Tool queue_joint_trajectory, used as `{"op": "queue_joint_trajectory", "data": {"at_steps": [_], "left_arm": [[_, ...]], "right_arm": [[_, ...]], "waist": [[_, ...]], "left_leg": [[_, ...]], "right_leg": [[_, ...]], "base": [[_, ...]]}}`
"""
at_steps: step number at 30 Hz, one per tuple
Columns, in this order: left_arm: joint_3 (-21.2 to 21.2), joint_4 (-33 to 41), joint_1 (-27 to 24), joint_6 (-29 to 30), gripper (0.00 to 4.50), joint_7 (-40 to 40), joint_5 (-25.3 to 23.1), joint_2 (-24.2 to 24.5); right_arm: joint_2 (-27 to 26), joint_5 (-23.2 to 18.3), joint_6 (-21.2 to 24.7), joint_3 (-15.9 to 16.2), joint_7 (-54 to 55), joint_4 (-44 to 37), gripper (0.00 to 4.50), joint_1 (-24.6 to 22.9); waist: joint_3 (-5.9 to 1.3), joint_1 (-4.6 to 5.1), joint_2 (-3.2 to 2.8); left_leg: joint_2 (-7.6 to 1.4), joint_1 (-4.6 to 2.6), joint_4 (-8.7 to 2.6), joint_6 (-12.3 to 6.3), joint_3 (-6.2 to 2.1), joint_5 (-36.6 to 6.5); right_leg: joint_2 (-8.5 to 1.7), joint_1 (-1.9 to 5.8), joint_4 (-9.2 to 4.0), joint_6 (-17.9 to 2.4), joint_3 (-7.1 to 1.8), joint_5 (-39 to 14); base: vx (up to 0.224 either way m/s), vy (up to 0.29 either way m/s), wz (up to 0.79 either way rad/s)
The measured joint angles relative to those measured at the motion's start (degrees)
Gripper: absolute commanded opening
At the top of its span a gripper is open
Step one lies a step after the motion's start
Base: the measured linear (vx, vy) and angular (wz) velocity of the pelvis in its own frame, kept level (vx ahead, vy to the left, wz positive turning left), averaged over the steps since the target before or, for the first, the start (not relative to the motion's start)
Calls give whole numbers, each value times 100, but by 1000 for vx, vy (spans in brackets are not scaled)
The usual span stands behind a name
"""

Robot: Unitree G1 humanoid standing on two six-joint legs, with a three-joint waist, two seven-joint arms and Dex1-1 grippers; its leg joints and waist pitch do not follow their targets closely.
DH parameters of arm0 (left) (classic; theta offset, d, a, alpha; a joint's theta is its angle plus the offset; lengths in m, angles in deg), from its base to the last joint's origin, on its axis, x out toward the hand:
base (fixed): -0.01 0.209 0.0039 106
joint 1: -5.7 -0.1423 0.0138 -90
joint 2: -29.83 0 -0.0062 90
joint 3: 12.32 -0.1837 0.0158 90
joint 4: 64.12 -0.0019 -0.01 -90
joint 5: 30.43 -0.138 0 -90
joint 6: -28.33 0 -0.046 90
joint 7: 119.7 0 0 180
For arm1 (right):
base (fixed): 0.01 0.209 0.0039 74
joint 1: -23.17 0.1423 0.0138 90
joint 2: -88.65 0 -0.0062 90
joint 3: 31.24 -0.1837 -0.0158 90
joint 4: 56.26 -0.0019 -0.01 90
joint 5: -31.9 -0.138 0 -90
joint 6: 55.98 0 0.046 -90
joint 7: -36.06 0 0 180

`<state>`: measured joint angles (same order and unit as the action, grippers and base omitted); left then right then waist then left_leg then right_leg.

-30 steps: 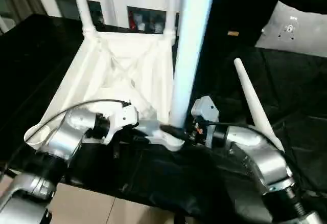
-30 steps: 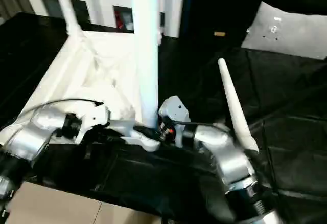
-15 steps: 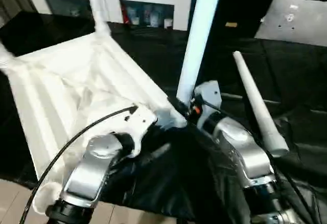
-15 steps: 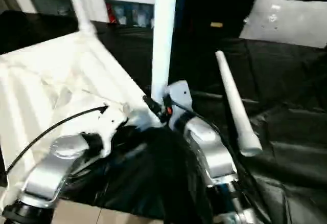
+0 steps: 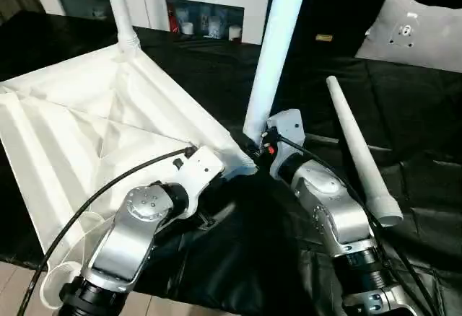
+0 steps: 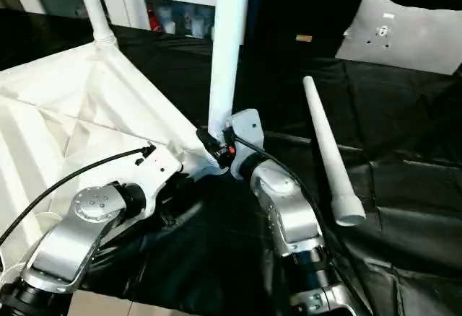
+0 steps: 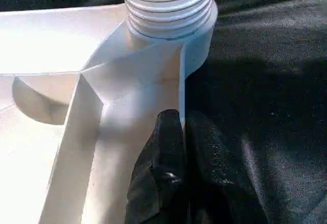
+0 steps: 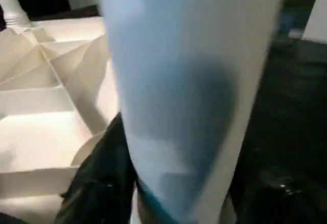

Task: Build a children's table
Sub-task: Insert table leg to table base

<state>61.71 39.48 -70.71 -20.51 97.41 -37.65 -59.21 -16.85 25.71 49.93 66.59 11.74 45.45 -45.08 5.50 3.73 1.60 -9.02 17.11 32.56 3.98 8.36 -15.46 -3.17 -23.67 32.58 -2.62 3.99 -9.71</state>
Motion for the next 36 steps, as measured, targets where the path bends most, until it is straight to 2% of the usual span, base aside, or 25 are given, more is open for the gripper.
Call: {"op": "queue_joint_trajectory", "data": {"at_steps": [4, 5, 10, 14, 15, 18, 21, 25, 32, 36], "left_arm": [[-18, -38, 192, 196, 0, 279, 104, 252], [-26, -55, 228, 225, 0, 306, 139, 288], [-24, -122, 265, 208, 0, 396, 205, 419], [-27, -265, 308, -42, 0, 705, 398, 611], [-32, -338, 312, -209, 0, 834, 484, 700], [-51, -536, 322, -649, 0, 1085, 530, 839], [-93, -838, 417, -1139, 0, 1363, 585, 1012], [-153, -1355, 588, -1967, 0, 1870, 691, 1404], [-198, -2203, 894, -2964, 0, 2808, 859, 1672], [-293, -2489, 1010, -3413, 0, 3249, 930, 1735]], "right_arm": [[5, 9, -13, -11, -80, 90, 314, 3], [4, 9, -15, -8, -121, 104, 314, 21], [-19, -45, -32, 1, -229, 157, 362, 17], [245, -164, -48, 62, -603, -267, 399, -303], [355, -230, -64, 75, -756, -405, 416, -404], [529, -318, -152, 75, -974, -619, 432, -621], [781, -425, -189, 81, -1285, -734, 445, -793], [1388, -524, -213, 56, -1837, -749, 445, -1133], [2236, -664, -293, 55, -2814, -856, 445, -1050], [2416, -726, -315, 122, -3265, -851, 445, -919]], "waist": [[-5, 3, -8], [-5, 4, -7], [-6, -8, -10], [-12, -111, -10], [-13, -154, -12], [-14, -251, -14], [-15, -290, -14], [-12, -362, -19], [-13, -429, -26], [-16, -545, -31]], "left_leg": [[-1, 0, 1, 5, 0, -3], [-2, 0, 8, 5, 1, -3], [-19, -1, 23, 4, -1, -2], [-32, -1, 25, 5, -2, -2], [-32, 0, 25, 5, -2, -2], [-33, 0, 30, 4, 0, -1], [-34, 0, 52, 4, -1, -1], [-37, 8, 80, 4, -1, -1], [-38, 11, 123, 4, -1, -1], [-35, 14, 132, 5, 1, -1]], "right_leg": [[0, -10, 27, -2, 0, -8], [0, -13, 37, -5, 0, -10], [12, -15, 50, -16, 3, -4], [26, -13, 50, -19, 4, -6], [26, -14, 52, -22, 4, -8], [26, -14, 57, -25, 4, -9], [25, -8, 64, -30, 4, -5], [25, -7, 68, -41, 3, 8], [19, -8, 103, -41, 1, 12], [11, -16, 130, -40, 1, 6]], "base": [[0, 0, 0], [0, 0, 0], [0, 0, 0], [0, 0, 0], [0, 0, 0], [0, 0, 0], [0, 0, 0], [0, 0, 0], [0, 0, 0], [0, 0, 0]]}}
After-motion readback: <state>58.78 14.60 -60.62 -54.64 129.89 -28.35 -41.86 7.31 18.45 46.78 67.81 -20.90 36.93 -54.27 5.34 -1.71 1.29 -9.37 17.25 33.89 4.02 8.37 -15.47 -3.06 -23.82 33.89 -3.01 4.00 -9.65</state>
